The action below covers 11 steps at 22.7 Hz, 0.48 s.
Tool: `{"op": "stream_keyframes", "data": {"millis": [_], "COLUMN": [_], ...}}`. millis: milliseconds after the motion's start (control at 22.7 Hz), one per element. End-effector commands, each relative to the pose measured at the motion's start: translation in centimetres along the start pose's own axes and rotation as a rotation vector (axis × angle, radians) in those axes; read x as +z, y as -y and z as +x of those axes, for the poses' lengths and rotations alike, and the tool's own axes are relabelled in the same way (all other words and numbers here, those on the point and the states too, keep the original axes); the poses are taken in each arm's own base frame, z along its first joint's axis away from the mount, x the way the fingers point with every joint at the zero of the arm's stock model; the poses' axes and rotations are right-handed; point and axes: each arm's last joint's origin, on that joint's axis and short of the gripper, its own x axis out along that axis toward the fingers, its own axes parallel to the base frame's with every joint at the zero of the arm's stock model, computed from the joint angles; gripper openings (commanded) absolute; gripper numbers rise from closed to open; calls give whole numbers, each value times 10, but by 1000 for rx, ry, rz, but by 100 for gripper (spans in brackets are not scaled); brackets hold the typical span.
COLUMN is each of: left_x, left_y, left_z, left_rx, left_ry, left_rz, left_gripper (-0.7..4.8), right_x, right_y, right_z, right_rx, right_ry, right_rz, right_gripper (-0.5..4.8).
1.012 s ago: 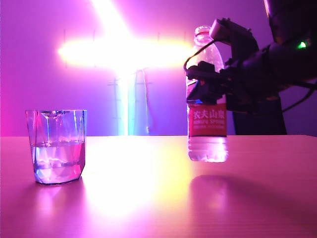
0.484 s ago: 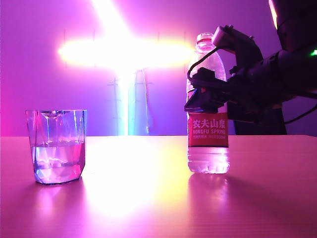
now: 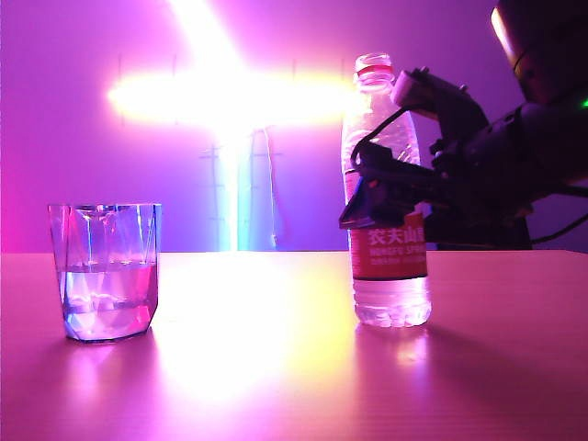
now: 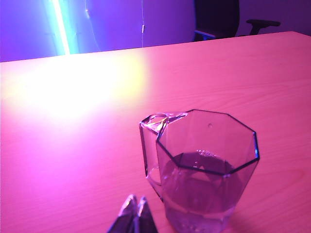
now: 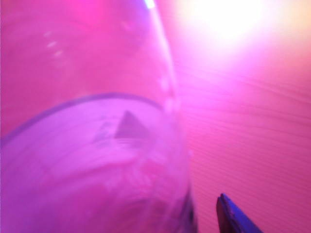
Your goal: Pick up the mineral water bottle on the table and pour water into the mug until it's half full.
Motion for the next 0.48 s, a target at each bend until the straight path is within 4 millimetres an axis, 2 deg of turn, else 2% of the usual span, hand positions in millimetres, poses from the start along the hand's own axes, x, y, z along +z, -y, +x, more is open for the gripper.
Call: {"op": "stream_keyframes", "data": {"millis": [44, 484], "left_x": [1, 1], "left_y": [0, 0], "left_z": [0, 0], "left_rx": [-2, -1], "left_ry": [7, 7], "left_rz": [-3, -4], "left_gripper": [-2, -2], "right_x": [7, -3], "right_y": [-1, 0], "right_z": [-9, -49], "right_rx": [8, 4], "right_ry": [38, 35], "right_rz": [0, 9], "right_gripper": [479, 479]}}
